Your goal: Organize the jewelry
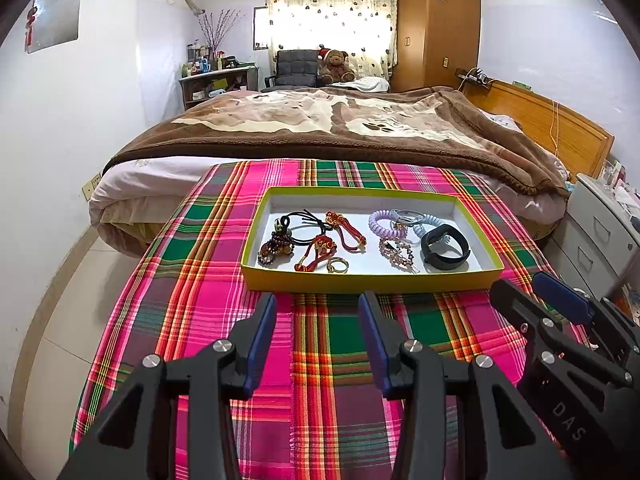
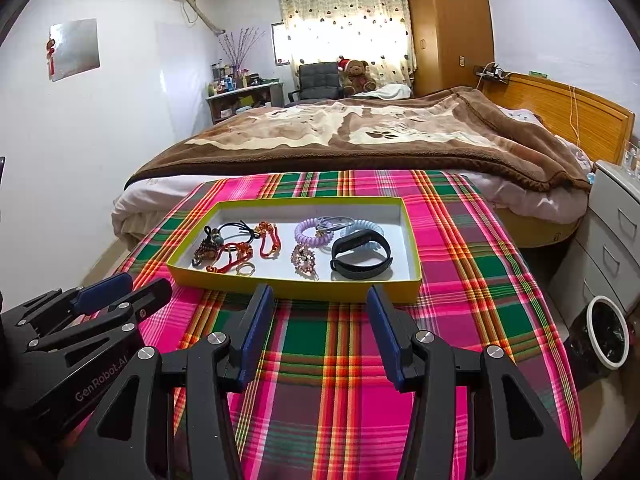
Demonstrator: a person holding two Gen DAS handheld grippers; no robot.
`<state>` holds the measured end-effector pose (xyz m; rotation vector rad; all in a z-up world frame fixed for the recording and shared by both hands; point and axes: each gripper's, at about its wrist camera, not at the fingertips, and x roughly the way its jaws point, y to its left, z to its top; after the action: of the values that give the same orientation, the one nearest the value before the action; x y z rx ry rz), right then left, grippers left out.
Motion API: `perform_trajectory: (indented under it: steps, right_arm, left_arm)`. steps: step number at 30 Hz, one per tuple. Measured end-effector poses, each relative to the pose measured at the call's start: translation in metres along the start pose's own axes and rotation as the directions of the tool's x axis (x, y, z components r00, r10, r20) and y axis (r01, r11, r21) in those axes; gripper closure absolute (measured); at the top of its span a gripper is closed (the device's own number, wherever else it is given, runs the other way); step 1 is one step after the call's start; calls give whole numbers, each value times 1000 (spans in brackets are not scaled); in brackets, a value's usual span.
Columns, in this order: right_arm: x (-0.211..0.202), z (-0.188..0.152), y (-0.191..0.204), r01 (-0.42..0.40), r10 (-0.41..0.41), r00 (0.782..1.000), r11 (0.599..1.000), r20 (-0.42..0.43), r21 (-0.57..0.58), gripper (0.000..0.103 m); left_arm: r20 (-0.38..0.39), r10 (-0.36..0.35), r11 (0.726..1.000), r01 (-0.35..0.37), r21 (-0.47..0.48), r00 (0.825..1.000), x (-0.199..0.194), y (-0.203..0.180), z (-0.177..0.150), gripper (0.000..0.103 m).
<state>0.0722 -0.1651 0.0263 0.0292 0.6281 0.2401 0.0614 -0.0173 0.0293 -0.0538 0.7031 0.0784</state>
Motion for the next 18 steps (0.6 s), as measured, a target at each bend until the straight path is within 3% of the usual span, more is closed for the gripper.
perform_trajectory:
  steps: [18]
  right_arm:
    - [0, -1, 1, 0, 0, 1000, 1000, -2, -1, 54]
  left_arm:
    - [-8, -4, 1000, 4, -1, 1000, 2, 0, 0, 59]
